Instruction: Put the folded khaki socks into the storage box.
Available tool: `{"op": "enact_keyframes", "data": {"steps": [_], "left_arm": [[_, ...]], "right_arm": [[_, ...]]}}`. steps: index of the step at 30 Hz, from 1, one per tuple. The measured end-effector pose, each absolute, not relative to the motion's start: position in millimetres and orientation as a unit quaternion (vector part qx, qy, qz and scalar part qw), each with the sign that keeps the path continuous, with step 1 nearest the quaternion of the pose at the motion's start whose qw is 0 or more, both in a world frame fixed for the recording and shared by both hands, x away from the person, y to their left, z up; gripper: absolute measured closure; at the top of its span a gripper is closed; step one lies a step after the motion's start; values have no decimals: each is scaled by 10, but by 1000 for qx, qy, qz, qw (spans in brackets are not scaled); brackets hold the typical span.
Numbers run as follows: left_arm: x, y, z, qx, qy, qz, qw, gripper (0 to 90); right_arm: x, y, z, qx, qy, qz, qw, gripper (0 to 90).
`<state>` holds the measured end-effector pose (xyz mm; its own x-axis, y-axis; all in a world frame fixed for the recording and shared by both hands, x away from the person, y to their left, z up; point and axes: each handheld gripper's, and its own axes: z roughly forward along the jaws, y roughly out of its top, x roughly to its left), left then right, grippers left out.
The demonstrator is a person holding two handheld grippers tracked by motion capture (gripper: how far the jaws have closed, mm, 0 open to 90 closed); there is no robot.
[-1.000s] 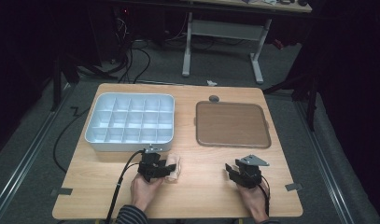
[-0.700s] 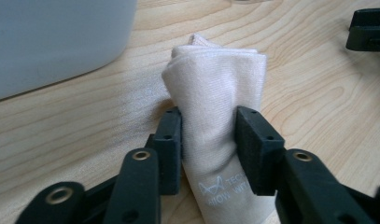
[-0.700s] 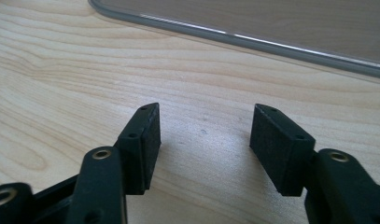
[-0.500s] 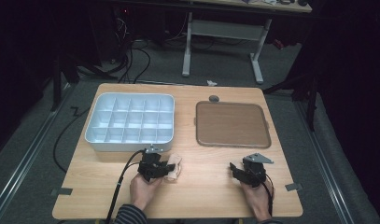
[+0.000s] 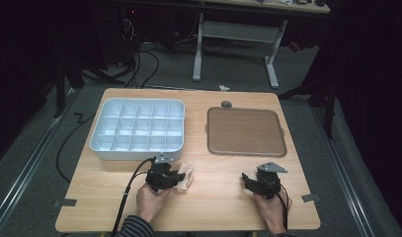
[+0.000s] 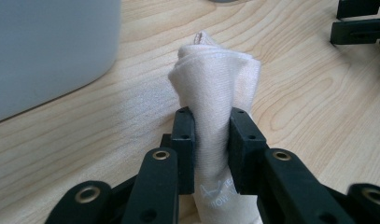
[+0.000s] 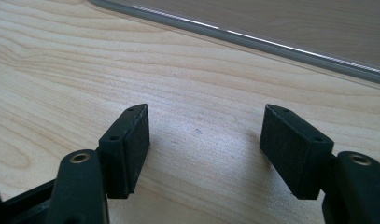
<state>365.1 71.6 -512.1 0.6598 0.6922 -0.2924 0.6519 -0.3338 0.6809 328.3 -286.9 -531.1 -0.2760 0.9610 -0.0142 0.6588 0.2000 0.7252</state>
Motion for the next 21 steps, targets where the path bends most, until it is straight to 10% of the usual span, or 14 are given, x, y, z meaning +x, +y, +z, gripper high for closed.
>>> {"op": "enact_keyframes", "data": {"steps": [21], "left_arm": [[3580, 880, -4971, 806, 409, 26, 427, 750]], "right_arm": [[3283, -2865, -5311, 551, 735, 311, 243, 332]]}}
